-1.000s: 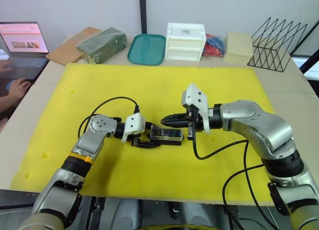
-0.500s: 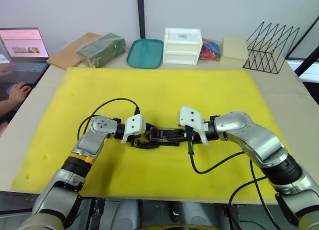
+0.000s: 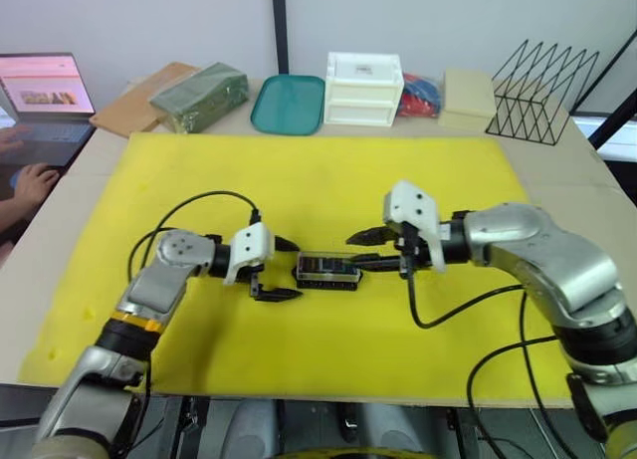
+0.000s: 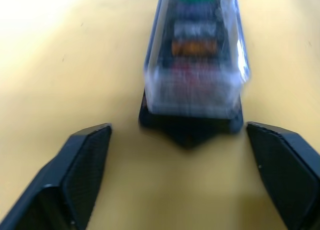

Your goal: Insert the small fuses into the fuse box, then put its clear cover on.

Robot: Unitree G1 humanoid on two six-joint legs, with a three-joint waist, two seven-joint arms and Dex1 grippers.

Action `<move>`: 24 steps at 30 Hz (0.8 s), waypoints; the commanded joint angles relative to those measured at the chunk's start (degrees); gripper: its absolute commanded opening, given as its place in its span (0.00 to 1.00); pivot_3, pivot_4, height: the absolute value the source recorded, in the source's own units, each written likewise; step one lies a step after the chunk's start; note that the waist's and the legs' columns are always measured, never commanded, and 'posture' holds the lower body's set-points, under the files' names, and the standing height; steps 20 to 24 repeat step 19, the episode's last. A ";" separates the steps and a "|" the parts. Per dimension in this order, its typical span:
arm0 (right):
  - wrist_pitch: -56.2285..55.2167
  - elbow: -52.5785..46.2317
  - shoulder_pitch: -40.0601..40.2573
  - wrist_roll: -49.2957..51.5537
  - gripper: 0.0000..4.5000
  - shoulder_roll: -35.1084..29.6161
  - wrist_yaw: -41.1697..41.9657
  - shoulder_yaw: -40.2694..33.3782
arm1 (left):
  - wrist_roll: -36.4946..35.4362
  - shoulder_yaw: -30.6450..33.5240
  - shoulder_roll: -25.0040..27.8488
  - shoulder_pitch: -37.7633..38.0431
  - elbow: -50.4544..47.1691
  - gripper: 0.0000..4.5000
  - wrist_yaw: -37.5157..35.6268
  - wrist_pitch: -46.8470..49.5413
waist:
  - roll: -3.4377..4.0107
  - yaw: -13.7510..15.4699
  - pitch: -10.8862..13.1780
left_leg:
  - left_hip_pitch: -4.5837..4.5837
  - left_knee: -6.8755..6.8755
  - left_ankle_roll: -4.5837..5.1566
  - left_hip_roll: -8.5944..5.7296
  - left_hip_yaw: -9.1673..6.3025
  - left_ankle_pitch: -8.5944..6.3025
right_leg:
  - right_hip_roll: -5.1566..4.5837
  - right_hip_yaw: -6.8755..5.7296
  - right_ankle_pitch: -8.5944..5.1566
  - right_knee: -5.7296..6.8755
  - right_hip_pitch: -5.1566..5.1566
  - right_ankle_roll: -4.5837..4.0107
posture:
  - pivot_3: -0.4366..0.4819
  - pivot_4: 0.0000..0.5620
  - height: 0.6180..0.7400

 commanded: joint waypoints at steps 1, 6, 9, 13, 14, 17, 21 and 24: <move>-1.28 -2.97 2.71 0.99 0.70 -5.56 2.41 -5.97 | -4.76 7.03 5.55 2.95 -8.12 1.00 0.03 6.34 | -0.01 0.09 0.03 | -0.01 -0.02 0.00 0.01 0.00 0.00 | 0.00 0.00 0.00 -0.01 -0.02 0.00 | 0.48 0.27 1.00; -4.48 -3.29 12.84 0.07 1.00 -15.55 6.33 -15.08 | -13.77 19.25 14.95 10.17 -18.98 1.00 0.67 19.16 | -0.03 0.33 0.08 | -0.34 0.00 0.00 0.01 0.03 0.00 | -0.10 0.00 -0.04 -0.02 -0.31 0.06 | 0.48 0.27 1.00; -5.85 -2.91 16.31 0.17 1.00 -17.84 7.46 -18.32 | -15.99 23.27 17.91 13.03 -21.85 1.00 1.31 22.57 | -0.02 0.32 0.10 | -0.32 0.01 0.00 0.00 0.05 0.00 | -0.12 0.03 -0.05 -0.03 -0.31 0.07 | 0.48 0.27 1.00; -7.96 -1.19 23.36 -1.41 1.00 -21.54 10.65 -24.90 | -18.55 32.69 21.16 21.10 -26.46 1.00 1.09 26.04 | -0.06 0.06 0.25 | -0.32 -0.01 0.00 0.01 0.08 0.00 | -0.07 0.04 -0.16 -0.04 -0.35 -0.09 | 0.48 0.27 1.00; -8.16 -1.29 24.58 -1.44 1.00 -22.11 11.06 -26.23 | -18.94 34.56 21.28 22.81 -27.32 1.00 1.26 26.15 | -0.07 0.09 0.29 | -0.32 -0.03 0.00 0.02 0.09 0.00 | -0.07 0.04 -0.17 -0.04 -0.37 -0.11 | 0.48 0.27 1.00; -9.32 -0.68 26.10 -1.66 1.00 -22.98 11.76 -28.29 | -20.02 36.78 21.16 24.62 -29.13 1.00 2.76 27.16 | -0.06 0.27 0.37 | -0.29 -0.01 -0.01 0.01 0.12 0.00 | -0.08 0.04 -0.19 -0.02 -0.35 -0.14 | 0.48 0.27 1.00; -9.99 -0.07 26.25 -2.06 1.00 -23.23 12.04 -28.68 | -20.51 36.95 20.84 24.87 -29.67 1.00 3.68 27.55 | -0.09 0.28 0.39 | -0.26 0.00 -0.01 0.01 0.15 0.00 | -0.08 0.04 -0.33 -0.02 -0.32 0.05 | 0.48 0.27 1.00; -9.99 -0.07 26.25 -2.06 1.00 -23.23 12.04 -28.68 | -20.51 36.95 20.84 24.87 -29.67 1.00 3.68 27.55 | -0.09 0.28 0.39 | -0.26 0.00 -0.01 0.01 0.15 0.00 | -0.08 0.04 -0.33 -0.02 -0.32 0.05 | 0.48 0.27 1.00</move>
